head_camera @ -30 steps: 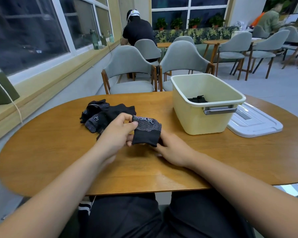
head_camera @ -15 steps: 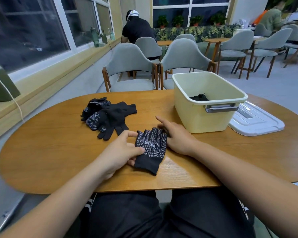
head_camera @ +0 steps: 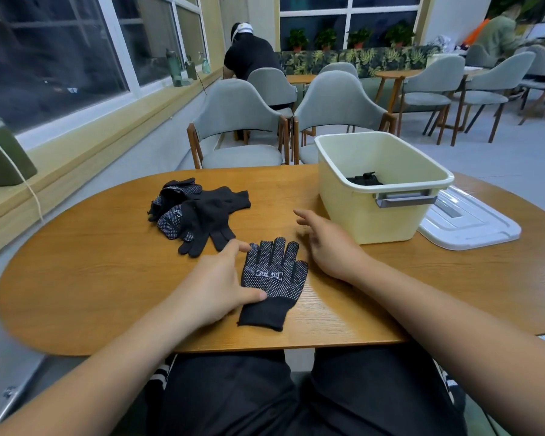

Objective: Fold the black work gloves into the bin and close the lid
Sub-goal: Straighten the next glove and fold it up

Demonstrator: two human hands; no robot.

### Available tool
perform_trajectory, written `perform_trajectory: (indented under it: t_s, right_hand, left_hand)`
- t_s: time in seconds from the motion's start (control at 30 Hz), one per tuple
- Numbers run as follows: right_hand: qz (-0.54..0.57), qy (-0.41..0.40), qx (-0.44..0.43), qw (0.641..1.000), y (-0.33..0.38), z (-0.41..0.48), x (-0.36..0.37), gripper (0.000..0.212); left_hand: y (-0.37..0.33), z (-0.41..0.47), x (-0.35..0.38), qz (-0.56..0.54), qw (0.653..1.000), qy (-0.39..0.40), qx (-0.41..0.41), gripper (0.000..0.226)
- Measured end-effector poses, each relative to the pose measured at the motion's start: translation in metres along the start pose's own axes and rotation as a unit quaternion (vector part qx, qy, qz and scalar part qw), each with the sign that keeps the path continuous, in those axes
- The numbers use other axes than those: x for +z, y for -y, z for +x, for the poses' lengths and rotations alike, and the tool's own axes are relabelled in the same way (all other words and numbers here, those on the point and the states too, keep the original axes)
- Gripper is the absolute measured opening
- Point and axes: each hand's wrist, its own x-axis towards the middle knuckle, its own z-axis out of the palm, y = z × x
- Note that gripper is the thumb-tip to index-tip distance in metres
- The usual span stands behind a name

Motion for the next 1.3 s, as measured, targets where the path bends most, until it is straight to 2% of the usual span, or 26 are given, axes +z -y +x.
perform_trajectory:
  t_s: [0.1,0.17,0.23,0.3,0.4,0.53,0.63,0.7,0.8,0.87,0.97,1.13,1.3]
  right_hand:
    - [0.018,-0.032,-0.02,0.999,0.007,-0.009,-0.001,0.048]
    - [0.003,-0.049,-0.058,0.997,0.011,-0.018,0.001,0.033]
    - [-0.014,-0.057,-0.098,0.993,0.012,-0.029,0.004,0.02]
    - [-0.02,-0.052,-0.123,0.991,0.013,-0.043,0.006,0.014]
    - [-0.015,-0.03,-0.15,0.988,0.017,-0.062,0.01,0.018]
    - [-0.02,-0.008,-0.195,0.98,0.018,-0.077,0.014,0.03]
    - [-0.041,-0.008,-0.205,0.978,0.014,-0.079,0.015,0.04]
    - [-0.058,-0.007,-0.204,0.977,0.012,-0.078,0.016,0.045]
    - [-0.084,-0.001,-0.206,0.975,0.011,-0.078,0.016,0.048]
    - [-0.095,0.001,-0.207,0.974,0.012,-0.078,0.016,0.048]
    - [-0.111,-0.001,-0.202,0.973,0.013,-0.079,0.016,0.051]
    - [-0.128,-0.002,-0.189,0.974,0.015,-0.082,0.016,0.059]
    - [-0.146,-0.002,-0.185,0.972,0.016,-0.084,0.016,0.057]
  left_hand:
    - [0.009,0.0,0.006,-0.008,0.995,-0.047,0.089,0.052]
    - [0.013,0.0,0.009,0.001,0.985,-0.044,0.167,0.037]
    - [0.017,0.002,0.012,0.026,0.978,-0.024,0.206,0.034]
    - [0.019,0.003,0.015,0.04,0.979,-0.002,0.198,0.042]
    - [0.019,-0.001,0.022,0.055,0.983,0.011,0.178,0.053]
    - [0.015,-0.006,0.026,0.039,0.982,0.002,0.184,0.056]
    - [0.017,0.0,0.02,-0.032,0.983,0.001,0.18,0.043]
    - [0.019,0.01,0.016,-0.06,0.984,-0.036,0.165,0.025]
    - [0.021,0.031,0.01,-0.071,0.984,-0.102,0.127,0.022]
    - [0.023,0.046,0.007,-0.054,0.987,-0.116,0.096,0.02]
    - [0.026,0.065,0.004,-0.008,0.993,-0.09,0.069,0.019]
    - [0.025,0.075,0.007,0.045,0.991,-0.072,0.106,0.014]
    - [0.034,0.064,0.017,0.13,0.98,-0.087,0.126,0.036]
